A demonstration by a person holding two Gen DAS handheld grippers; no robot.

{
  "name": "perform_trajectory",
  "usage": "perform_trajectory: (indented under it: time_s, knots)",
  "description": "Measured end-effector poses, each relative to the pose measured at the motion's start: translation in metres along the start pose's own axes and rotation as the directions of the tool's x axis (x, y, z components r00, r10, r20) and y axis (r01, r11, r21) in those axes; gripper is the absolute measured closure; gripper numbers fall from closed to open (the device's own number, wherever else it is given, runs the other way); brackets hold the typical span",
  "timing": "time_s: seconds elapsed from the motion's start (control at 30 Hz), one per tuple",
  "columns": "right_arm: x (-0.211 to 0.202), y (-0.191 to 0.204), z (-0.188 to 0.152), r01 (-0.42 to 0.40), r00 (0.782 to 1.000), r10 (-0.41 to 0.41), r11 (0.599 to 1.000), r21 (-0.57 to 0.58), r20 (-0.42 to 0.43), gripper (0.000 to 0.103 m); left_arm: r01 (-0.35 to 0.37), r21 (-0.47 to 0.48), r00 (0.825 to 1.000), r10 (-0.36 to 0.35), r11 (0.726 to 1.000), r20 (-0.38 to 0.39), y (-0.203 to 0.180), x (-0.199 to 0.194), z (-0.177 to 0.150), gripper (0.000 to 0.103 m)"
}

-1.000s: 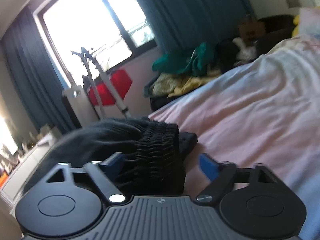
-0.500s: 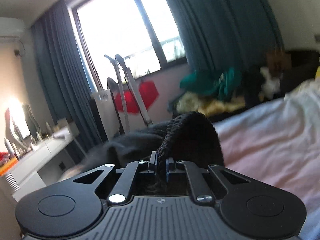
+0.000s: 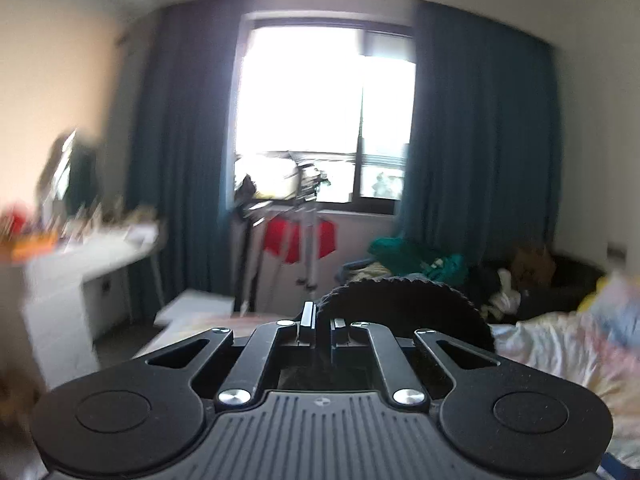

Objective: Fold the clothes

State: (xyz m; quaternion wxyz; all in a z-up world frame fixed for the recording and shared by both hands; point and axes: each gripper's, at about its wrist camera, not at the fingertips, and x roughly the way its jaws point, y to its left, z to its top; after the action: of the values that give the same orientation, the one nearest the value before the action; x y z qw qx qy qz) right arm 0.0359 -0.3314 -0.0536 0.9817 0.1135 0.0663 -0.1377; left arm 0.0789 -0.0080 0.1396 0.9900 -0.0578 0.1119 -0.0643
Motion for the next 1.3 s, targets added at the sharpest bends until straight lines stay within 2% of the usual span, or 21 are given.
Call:
perform_trajectory:
  time_s: [0.13,0.23,0.3,0.37,0.47,0.6,0.67,0.73,0.8,0.9,0.97,1.0,1.03,1.13,1.17,1.2,1.27,1.3]
  knots:
    - [-0.014,0.025,0.003,-0.075,0.997,0.075,0.997,-0.034,-0.005,0.0,-0.092,-0.158,0.995,0.083,0.983,-0.059,0.089,-0.023,-0.035,0.097]
    - [-0.021,0.05,-0.001,-0.124,0.99,0.121,0.991,-0.046,-0.067,0.0,-0.172,-0.258,0.98,0.138,0.951,-0.143,0.15,-0.015,-0.065,0.097]
    - [-0.024,0.072,-0.009,-0.163,0.98,0.152,0.983,-0.081,-0.128,0.0,-0.223,-0.322,0.964,0.159,0.92,-0.216,0.187,-0.013,-0.083,0.097]
    - [-0.024,0.095,-0.021,-0.239,0.957,0.212,0.963,-0.124,-0.198,0.0,-0.263,-0.381,0.948,0.164,0.886,-0.272,0.222,-0.007,-0.097,0.097]
    - [-0.021,0.128,-0.041,-0.368,0.903,0.306,0.912,-0.179,-0.301,0.0,-0.301,-0.432,0.924,0.149,0.85,-0.352,0.268,0.003,-0.109,0.096]
    - [-0.012,0.165,-0.073,-0.464,0.84,0.326,0.845,-0.265,-0.434,0.0,-0.294,-0.539,0.906,0.05,0.789,-0.42,0.3,0.001,-0.126,0.095]
    - [-0.007,0.179,-0.088,-0.478,0.83,0.294,0.813,-0.332,-0.475,0.0,-0.287,-0.59,0.9,0.003,0.755,-0.435,0.314,0.002,-0.131,0.093]
    - [-0.004,0.185,-0.098,-0.453,0.845,0.251,0.806,-0.382,-0.472,0.002,-0.289,-0.615,0.895,-0.019,0.734,-0.445,0.321,0.008,-0.134,0.093]
    - [0.003,0.186,-0.104,-0.406,0.868,0.209,0.82,-0.402,-0.449,0.005,-0.302,-0.621,0.889,-0.022,0.723,-0.458,0.322,0.01,-0.138,0.093]
    - [0.013,0.18,-0.106,-0.346,0.884,0.166,0.861,-0.373,-0.436,0.006,-0.312,-0.646,0.884,-0.037,0.697,-0.466,0.322,0.014,-0.143,0.092]
    - [0.013,0.176,-0.106,-0.329,0.893,0.166,0.875,-0.355,-0.419,0.012,-0.306,-0.671,0.884,-0.059,0.675,-0.463,0.323,0.014,-0.145,0.091]
    - [0.011,0.175,-0.103,-0.326,0.9,0.177,0.88,-0.345,-0.399,0.022,-0.301,-0.678,0.886,-0.067,0.67,-0.459,0.323,0.011,-0.145,0.089]
    - [0.009,0.173,-0.1,-0.324,0.908,0.191,0.885,-0.334,-0.374,0.025,-0.296,-0.681,0.888,-0.07,0.669,-0.454,0.322,0.007,-0.144,0.088]
    - [-0.006,0.166,-0.082,-0.297,0.942,0.235,0.915,-0.274,-0.239,0.025,-0.272,-0.696,0.898,-0.086,0.664,-0.432,0.315,-0.003,-0.14,0.084]
    - [-0.009,0.163,-0.077,-0.301,0.945,0.255,0.921,-0.246,-0.203,0.025,-0.258,-0.706,0.902,-0.096,0.66,-0.42,0.312,-0.009,-0.138,0.077]
    - [-0.01,0.161,-0.074,-0.309,0.945,0.27,0.924,-0.226,-0.187,0.025,-0.252,-0.716,0.904,-0.104,0.651,-0.414,0.308,-0.015,-0.138,0.063]
    - [-0.006,0.161,-0.075,-0.312,0.941,0.27,0.925,-0.218,-0.203,0.026,-0.234,-0.745,0.909,-0.13,0.625,-0.395,0.299,-0.027,-0.141,0.052]
    - [-0.001,0.161,-0.079,-0.307,0.94,0.258,0.926,-0.221,-0.225,0.026,-0.222,-0.762,0.913,-0.144,0.609,-0.381,0.296,-0.033,-0.144,0.052]
